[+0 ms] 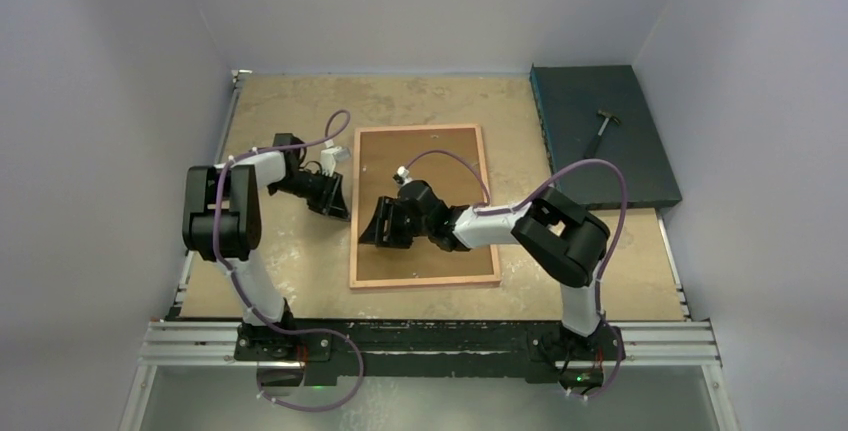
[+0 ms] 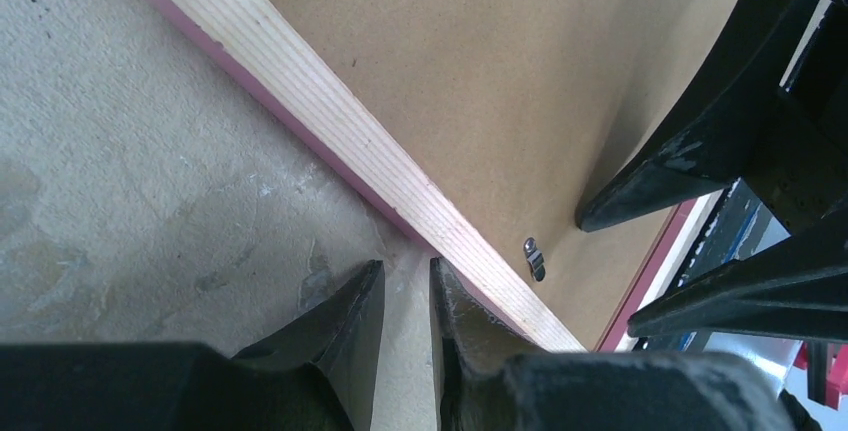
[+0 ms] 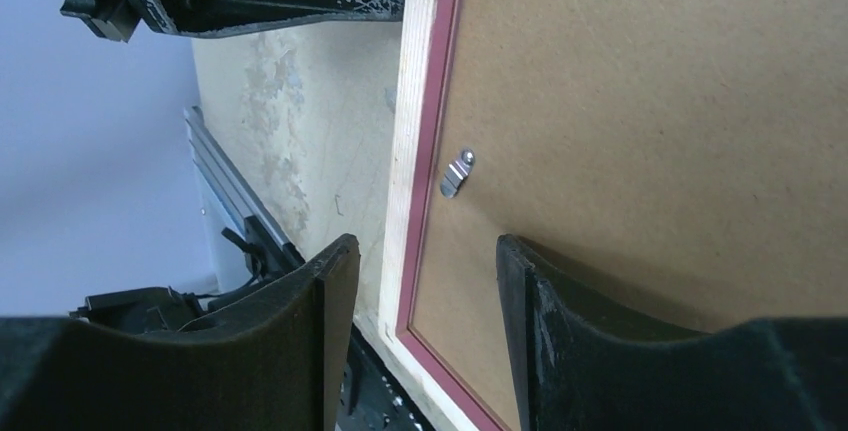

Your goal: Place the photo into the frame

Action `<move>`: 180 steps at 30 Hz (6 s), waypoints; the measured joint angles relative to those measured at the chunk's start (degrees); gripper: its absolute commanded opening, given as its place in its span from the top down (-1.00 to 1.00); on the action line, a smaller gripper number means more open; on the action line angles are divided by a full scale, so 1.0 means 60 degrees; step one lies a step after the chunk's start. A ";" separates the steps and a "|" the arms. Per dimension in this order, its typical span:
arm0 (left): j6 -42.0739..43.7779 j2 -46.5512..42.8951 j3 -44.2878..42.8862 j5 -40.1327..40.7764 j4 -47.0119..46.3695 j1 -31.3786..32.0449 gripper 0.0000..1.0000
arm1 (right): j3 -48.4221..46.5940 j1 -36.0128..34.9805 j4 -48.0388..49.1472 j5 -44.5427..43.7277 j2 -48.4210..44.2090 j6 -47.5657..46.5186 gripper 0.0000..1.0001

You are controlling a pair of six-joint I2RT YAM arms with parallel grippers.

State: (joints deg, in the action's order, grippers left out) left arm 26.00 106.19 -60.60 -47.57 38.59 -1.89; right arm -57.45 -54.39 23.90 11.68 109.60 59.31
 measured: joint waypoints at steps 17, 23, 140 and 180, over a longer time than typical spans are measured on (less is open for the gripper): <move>0.0007 -0.0222 -0.0011 -0.0120 0.0251 0.0091 0.20 | -0.0466 -0.0109 0.0499 0.0018 0.0616 0.0331 -0.09; 0.0011 -0.0291 -0.0004 -0.0146 0.0295 0.0102 0.30 | -0.0466 -0.0124 0.0503 0.0022 0.0619 0.0419 -0.09; -0.1829 0.2033 -0.2728 -0.0772 -0.1282 0.0160 0.53 | -0.5763 0.2430 -0.1100 0.0288 0.3716 -0.1887 -0.24; -0.1734 0.1825 -0.2291 -0.0831 -0.1770 0.0208 0.82 | -0.5818 0.2299 -0.0135 0.0714 0.4251 -0.0412 0.07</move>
State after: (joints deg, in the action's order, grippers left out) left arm 15.59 117.14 -74.35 -52.56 27.97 -0.64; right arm -92.36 -40.60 23.09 15.97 135.11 56.84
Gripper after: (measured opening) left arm 0.110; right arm 0.496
